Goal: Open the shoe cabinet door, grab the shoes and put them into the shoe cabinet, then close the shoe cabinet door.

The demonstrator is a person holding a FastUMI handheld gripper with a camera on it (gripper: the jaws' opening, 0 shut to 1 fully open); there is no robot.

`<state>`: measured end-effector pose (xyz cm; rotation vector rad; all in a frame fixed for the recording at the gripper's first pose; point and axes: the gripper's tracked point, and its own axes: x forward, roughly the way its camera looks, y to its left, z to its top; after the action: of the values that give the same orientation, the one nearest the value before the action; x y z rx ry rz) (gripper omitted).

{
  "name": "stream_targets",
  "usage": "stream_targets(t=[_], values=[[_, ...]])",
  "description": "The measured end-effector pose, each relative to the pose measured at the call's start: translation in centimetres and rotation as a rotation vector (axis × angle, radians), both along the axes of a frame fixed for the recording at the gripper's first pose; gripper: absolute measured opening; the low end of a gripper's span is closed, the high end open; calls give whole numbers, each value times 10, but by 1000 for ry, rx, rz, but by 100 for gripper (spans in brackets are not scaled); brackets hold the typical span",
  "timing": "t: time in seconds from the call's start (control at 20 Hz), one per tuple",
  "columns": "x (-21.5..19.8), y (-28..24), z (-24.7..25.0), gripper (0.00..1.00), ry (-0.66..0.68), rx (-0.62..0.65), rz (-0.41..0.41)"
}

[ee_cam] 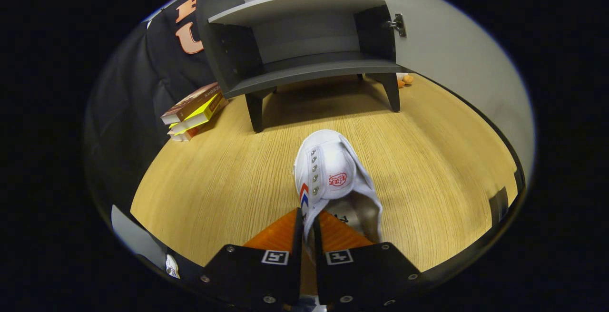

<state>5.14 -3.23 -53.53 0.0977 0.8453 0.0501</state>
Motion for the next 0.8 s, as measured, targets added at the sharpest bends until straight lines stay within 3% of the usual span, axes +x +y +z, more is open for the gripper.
stream_targets(t=[0.1,0.2,0.4,0.65,0.8], values=[[1,1,1,5,4,-9,10],[2,2,2,0,13,-18,20],[10,1,21,0,-31,-25,20],[30,7,72,0,-117,-61,65],[44,7,112,0,-190,-61,51]])
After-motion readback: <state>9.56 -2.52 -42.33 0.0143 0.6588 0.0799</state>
